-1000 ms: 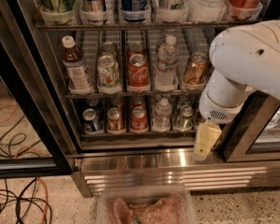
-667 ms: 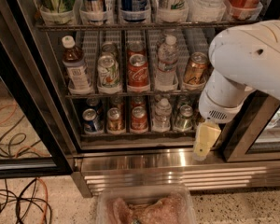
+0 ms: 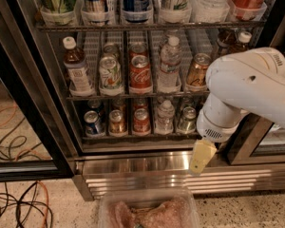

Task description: Pick green can from bottom shelf of fridge

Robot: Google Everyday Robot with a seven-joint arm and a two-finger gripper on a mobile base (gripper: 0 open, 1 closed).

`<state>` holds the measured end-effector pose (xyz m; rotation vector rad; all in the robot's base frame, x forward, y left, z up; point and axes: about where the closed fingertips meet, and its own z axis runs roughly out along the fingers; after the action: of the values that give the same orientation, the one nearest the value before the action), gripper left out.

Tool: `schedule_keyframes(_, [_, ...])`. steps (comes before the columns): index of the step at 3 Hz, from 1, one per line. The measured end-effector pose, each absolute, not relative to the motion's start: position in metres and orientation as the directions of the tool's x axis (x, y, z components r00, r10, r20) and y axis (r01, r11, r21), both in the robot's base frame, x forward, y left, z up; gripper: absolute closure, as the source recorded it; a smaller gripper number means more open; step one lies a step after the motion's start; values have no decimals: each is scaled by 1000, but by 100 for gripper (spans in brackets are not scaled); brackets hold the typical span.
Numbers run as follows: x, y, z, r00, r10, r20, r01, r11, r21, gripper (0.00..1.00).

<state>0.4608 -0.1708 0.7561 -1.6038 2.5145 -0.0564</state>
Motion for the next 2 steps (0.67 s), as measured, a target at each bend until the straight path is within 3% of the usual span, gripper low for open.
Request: schedule_keyframes(2, [460, -169, 707, -549, -834, -66, -830, 552, -73, 0])
